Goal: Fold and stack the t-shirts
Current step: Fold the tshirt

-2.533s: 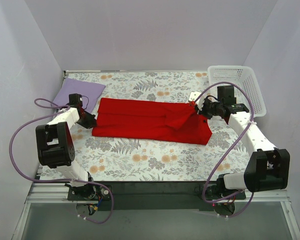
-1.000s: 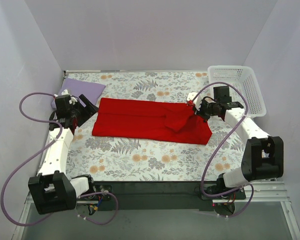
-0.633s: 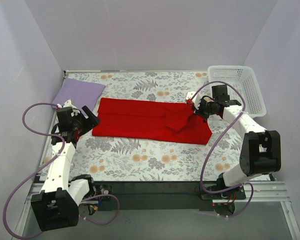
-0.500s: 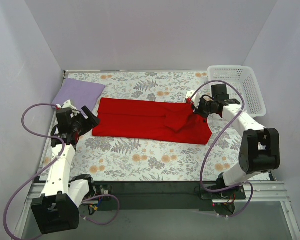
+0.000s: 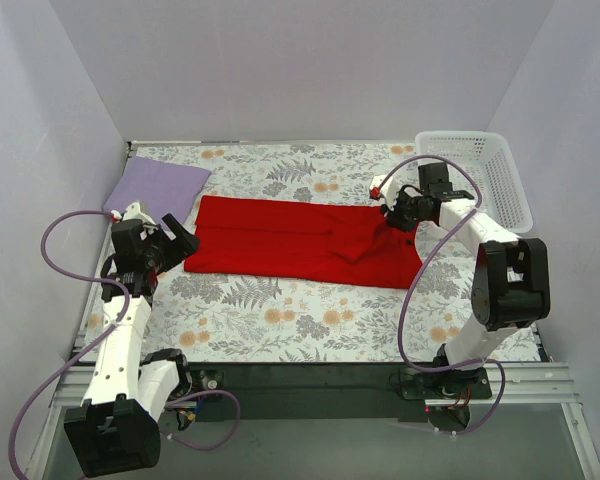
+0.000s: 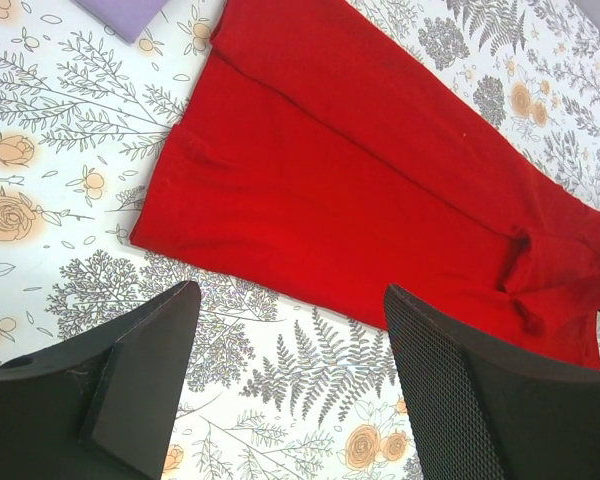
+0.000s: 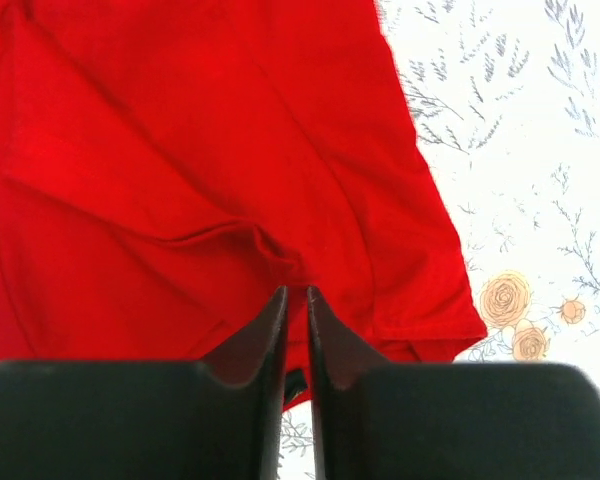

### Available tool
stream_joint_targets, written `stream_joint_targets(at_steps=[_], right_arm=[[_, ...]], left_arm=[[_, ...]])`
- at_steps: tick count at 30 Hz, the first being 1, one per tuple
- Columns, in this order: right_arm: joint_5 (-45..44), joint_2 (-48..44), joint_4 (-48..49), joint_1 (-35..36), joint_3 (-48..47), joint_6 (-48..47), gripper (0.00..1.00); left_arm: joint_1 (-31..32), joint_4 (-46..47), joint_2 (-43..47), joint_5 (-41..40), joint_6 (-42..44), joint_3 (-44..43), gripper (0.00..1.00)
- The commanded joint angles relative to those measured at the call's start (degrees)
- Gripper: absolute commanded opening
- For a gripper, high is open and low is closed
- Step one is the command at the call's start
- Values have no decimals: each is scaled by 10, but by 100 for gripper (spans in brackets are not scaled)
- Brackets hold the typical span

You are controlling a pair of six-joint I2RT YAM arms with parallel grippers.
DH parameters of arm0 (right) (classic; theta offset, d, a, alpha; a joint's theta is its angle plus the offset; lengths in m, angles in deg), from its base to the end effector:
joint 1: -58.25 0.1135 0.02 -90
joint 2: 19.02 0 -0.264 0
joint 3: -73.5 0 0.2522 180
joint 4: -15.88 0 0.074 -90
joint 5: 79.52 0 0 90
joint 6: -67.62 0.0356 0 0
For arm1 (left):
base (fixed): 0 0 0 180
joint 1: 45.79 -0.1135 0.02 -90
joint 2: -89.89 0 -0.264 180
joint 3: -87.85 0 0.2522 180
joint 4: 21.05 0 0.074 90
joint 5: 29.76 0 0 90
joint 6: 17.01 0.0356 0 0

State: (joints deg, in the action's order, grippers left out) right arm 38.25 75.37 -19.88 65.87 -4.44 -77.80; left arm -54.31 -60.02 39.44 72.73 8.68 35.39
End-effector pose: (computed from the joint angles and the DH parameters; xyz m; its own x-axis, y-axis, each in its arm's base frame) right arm 0.3415 0.0624 0.2219 -0.1150 -0.7504 -0.6509 -0.8721 0.3900 -0.2955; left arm 0.1899 0.0207 0.2605 -0.2814 -0.9318 -0.2292 -0.5245 0.3494 -0.7764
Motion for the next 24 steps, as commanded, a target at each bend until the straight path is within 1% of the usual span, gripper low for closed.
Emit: stream_joint_targets(at_steps=[1, 3, 5, 7, 12, 17, 24], right_arm=[[-22, 20, 35, -1, -45, 43, 34], [-45, 40, 42, -1, -76, 68, 43], [-63, 52, 42, -1, -98, 97, 48], [-65, 57, 42, -1, -118, 109, 50], [-31, 35, 35, -1, -125, 112, 54], [25, 8, -7, -1, -115, 75, 56], [64, -20, -54, -1, -92, 30, 57]], left_arm=[[-3, 8, 18, -5, 5, 5, 73], [-3, 9, 21, -5, 5, 6, 73], [-3, 10, 22, -5, 5, 8, 73], [-3, 10, 25, -4, 5, 8, 73], [-3, 14, 30, -6, 4, 11, 74], [-2, 21, 37, -1, 4, 14, 74], [0, 28, 41, 7, 4, 18, 75]])
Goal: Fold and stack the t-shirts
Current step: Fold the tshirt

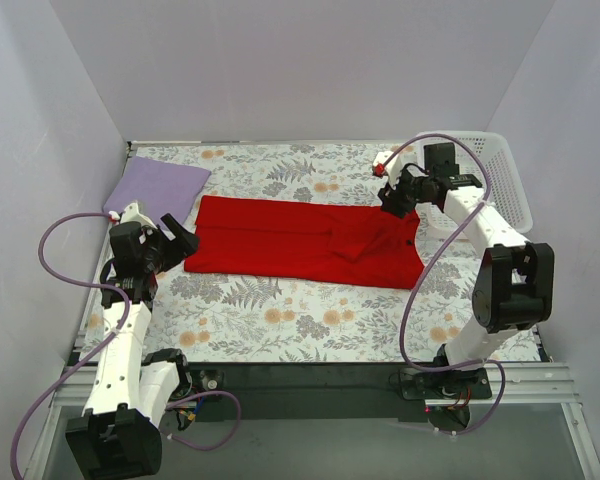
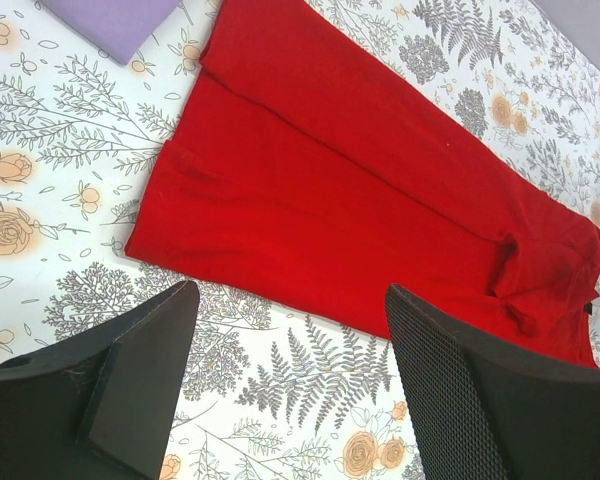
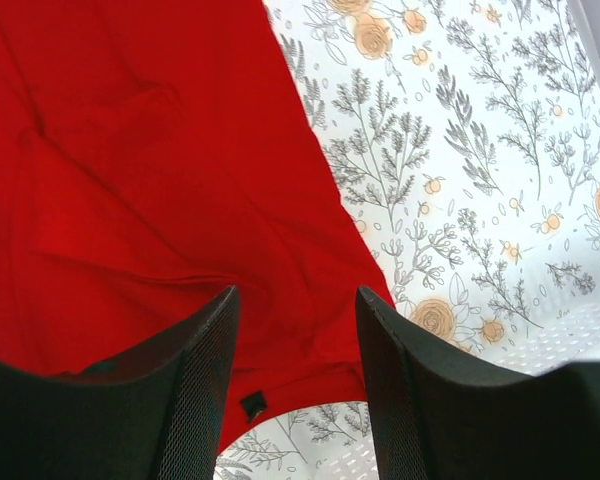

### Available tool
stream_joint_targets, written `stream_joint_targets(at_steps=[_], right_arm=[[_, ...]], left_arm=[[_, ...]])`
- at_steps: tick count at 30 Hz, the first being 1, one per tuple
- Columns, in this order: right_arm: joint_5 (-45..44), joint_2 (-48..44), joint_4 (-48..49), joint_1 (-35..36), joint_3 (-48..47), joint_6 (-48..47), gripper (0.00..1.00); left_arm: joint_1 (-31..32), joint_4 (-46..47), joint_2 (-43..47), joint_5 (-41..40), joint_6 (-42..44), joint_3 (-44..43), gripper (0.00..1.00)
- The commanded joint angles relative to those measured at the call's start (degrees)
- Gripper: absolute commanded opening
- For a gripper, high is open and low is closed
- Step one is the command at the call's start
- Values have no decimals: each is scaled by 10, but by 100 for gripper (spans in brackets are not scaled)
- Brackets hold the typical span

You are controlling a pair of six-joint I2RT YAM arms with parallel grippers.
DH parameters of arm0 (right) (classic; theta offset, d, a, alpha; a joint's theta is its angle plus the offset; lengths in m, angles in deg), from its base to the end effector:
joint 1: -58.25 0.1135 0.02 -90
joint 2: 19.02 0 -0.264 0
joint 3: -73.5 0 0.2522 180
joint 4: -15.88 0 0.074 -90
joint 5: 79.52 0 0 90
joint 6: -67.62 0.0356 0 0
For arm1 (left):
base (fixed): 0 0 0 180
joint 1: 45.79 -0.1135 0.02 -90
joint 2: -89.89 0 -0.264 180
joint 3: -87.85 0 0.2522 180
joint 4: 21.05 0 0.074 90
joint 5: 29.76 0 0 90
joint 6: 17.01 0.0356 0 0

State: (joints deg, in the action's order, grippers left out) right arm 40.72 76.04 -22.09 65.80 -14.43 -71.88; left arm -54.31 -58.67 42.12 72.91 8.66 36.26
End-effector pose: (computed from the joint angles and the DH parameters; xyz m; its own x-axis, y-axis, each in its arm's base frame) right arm 0.3619 0.0661 0.2710 -0.1018 -0.6762 -0.7297 -0.8365 0.4551 -0.3051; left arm 0.1837 0.0196 0.2653 -0.2705 -0.9297 -0.2500 -0.4804 0.3554 -0.8018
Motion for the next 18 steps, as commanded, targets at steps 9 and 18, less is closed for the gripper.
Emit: stream_joint_targets(at_steps=[9, 18], right_arm=[[72, -52, -66, -2, 23, -63, 58], [85, -60, -93, -1, 27, -84, 57]], left_arm=[[6, 14, 19, 8, 5, 10, 75], [9, 17, 20, 9, 5, 11, 75]])
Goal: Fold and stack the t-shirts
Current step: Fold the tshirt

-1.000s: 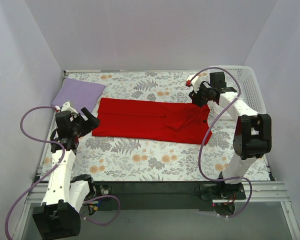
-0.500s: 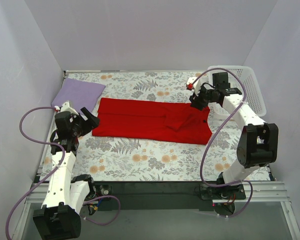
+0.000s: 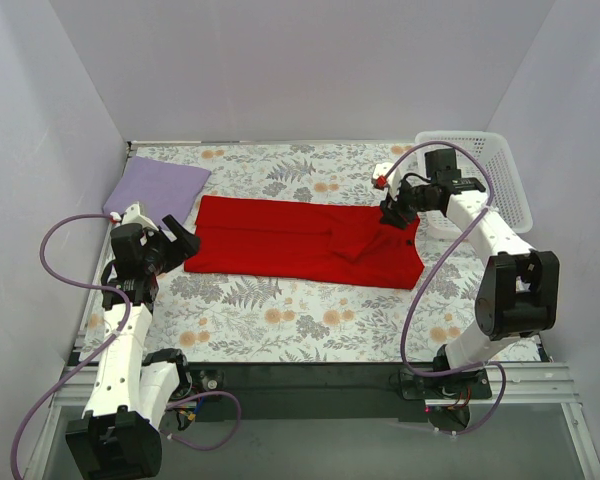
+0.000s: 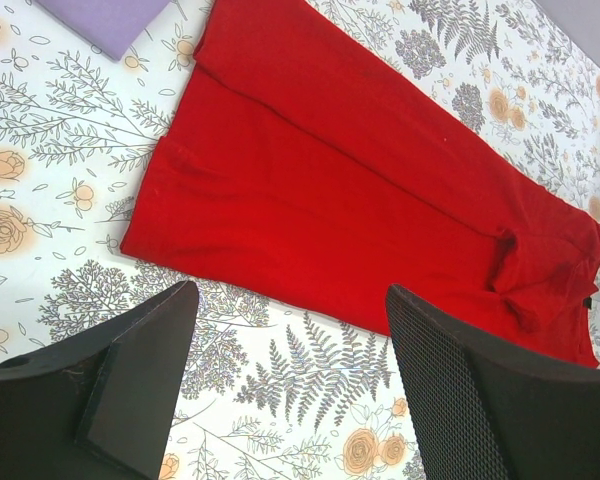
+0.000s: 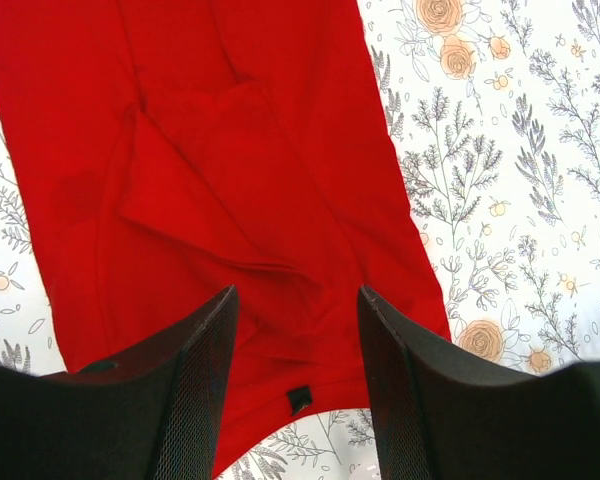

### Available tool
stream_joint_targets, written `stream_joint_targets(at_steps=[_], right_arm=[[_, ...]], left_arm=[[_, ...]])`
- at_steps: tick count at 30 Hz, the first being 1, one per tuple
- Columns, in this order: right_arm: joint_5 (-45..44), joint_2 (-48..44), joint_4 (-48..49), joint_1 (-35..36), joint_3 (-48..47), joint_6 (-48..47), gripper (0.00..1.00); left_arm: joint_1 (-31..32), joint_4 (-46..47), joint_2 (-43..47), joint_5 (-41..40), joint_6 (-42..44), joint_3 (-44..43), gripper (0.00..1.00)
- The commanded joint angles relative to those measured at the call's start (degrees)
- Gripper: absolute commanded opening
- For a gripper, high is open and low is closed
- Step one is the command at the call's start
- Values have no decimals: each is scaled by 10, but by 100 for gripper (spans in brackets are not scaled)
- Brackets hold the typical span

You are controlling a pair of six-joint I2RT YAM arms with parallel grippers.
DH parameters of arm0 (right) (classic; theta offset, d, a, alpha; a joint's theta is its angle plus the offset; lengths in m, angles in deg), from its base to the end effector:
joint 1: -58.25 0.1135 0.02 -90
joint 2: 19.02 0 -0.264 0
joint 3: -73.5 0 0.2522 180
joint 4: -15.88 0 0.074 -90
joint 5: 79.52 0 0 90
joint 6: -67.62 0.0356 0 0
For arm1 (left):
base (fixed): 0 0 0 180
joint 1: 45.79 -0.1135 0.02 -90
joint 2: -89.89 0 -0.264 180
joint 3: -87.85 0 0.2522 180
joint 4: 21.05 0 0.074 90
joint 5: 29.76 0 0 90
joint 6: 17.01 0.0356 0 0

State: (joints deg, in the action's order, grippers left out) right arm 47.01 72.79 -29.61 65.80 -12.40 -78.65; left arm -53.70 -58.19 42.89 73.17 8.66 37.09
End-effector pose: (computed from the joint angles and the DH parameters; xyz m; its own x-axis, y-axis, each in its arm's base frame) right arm 0.3375 0.0661 0.2712 -0.0362 -0.6789 -0.7333 -0.9074 0.3298 -0.2605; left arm 0.1817 0.0172 0.2633 -0.2820 -0.9261 -0.2508 -0.4691 0.3611 -0.8060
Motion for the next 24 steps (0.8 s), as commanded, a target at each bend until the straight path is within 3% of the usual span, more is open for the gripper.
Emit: stream_joint_targets(at_steps=[1, 6, 16, 24], right_arm=[[21, -28, -18, 2, 7, -16, 57], [3, -31, -38, 25, 13, -25, 57], [-141, -25, -2, 180, 89, -23, 57], [-213, 23, 24, 214, 67, 7, 55]], left_arm=[[3, 11, 10, 6, 5, 3, 75], [3, 13, 11, 8, 5, 3, 75], [4, 13, 9, 10, 6, 3, 75], [6, 13, 10, 10, 6, 3, 75]])
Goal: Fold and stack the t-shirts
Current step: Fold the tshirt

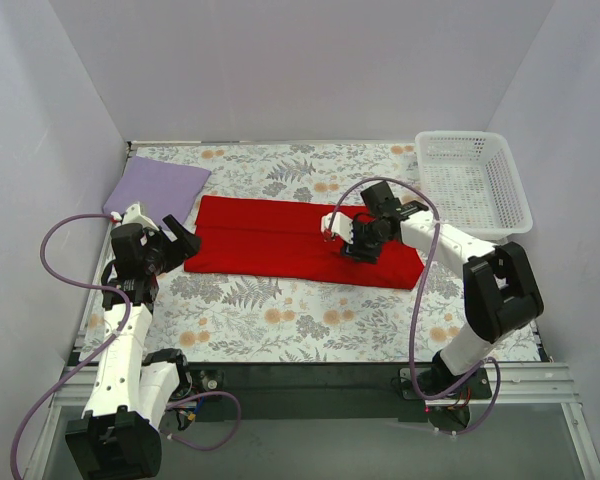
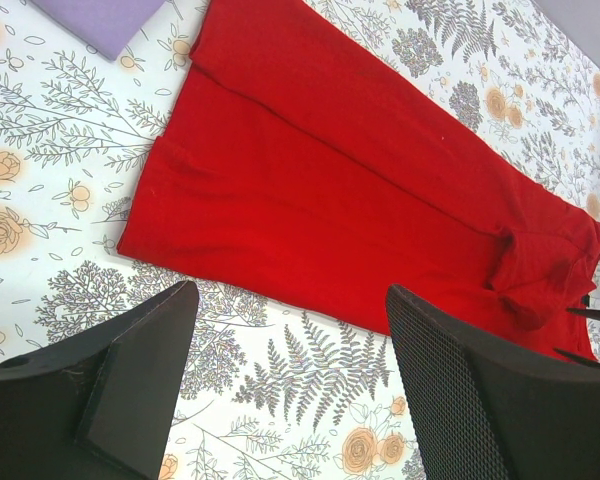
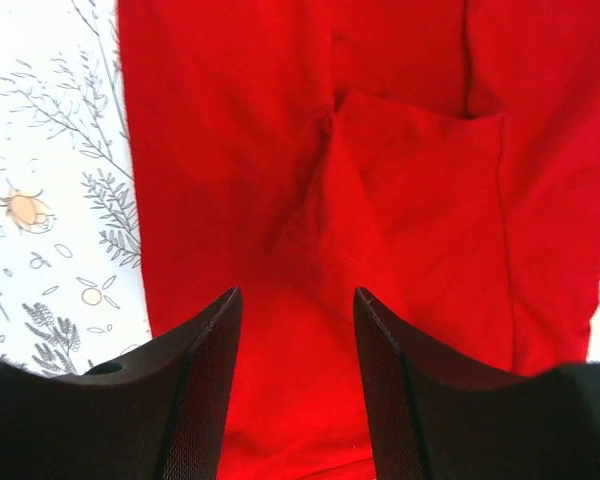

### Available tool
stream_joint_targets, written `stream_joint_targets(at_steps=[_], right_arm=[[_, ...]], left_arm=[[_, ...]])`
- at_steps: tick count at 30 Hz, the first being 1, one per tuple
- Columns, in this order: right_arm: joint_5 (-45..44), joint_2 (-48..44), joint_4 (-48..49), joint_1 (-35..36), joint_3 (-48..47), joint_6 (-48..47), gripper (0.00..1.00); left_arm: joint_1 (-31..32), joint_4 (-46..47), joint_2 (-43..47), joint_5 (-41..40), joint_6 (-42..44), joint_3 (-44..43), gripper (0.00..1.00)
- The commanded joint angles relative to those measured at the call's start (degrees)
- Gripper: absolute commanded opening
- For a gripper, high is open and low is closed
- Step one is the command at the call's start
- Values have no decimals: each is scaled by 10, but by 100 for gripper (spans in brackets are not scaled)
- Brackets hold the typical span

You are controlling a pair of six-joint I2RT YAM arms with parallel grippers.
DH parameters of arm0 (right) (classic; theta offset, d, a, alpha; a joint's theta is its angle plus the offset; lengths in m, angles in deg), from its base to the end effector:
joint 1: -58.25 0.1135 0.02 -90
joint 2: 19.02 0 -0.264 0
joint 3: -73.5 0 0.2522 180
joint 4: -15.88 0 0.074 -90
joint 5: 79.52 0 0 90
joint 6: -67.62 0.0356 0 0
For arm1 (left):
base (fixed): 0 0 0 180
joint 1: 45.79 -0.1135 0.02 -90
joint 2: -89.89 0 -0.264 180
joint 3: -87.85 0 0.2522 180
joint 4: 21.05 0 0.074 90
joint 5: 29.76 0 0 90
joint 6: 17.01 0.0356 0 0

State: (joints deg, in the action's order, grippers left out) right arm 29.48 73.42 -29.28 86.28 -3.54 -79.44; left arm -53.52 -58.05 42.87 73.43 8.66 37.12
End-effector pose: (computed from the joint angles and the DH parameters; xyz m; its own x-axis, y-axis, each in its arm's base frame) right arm 0.2835 0.1640 0.2165 0.0734 -0.8599 -0.5052 -0.9636 0.0695 -0.2583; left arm 0.1820 0.0165 0.2633 -0.2879 -0.9247 -0.2492 -0.4651 0.3625 -0.8077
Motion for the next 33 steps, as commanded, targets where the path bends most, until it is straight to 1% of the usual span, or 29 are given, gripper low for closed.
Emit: stream_joint_targets(at_steps=[1, 9, 16, 18, 19, 22, 23, 24, 25, 27, 28, 33], right_arm=[[-39, 20, 20, 13, -25, 16, 55], [-53, 41, 27, 34, -28, 22, 52], [-70, 70, 34, 39, -48, 27, 43], [-75, 76, 34, 39, -54, 28, 37], [-76, 80, 34, 39, -58, 29, 33], [-78, 85, 35, 39, -63, 29, 27], [-79, 87, 34, 39, -66, 29, 22], [-78, 87, 34, 39, -68, 29, 20], [-77, 87, 34, 39, -68, 30, 14], [-74, 89, 34, 39, -76, 32, 8], [-73, 91, 34, 39, -78, 34, 2], [-71, 102, 34, 40, -104, 38, 1]], left_arm=[[4, 13, 11, 7, 6, 4, 75], [6, 12, 11, 6, 6, 4, 75], [8, 12, 10, 7, 7, 5, 75], [9, 13, 9, 5, 6, 4, 75], [9, 13, 9, 6, 6, 4, 75], [9, 12, 8, 5, 6, 5, 75], [9, 13, 8, 5, 7, 5, 75], [9, 12, 9, 5, 6, 5, 75], [10, 13, 9, 5, 6, 5, 75], [10, 12, 9, 5, 6, 4, 75], [10, 12, 9, 5, 6, 5, 75], [10, 12, 9, 3, 6, 5, 75]])
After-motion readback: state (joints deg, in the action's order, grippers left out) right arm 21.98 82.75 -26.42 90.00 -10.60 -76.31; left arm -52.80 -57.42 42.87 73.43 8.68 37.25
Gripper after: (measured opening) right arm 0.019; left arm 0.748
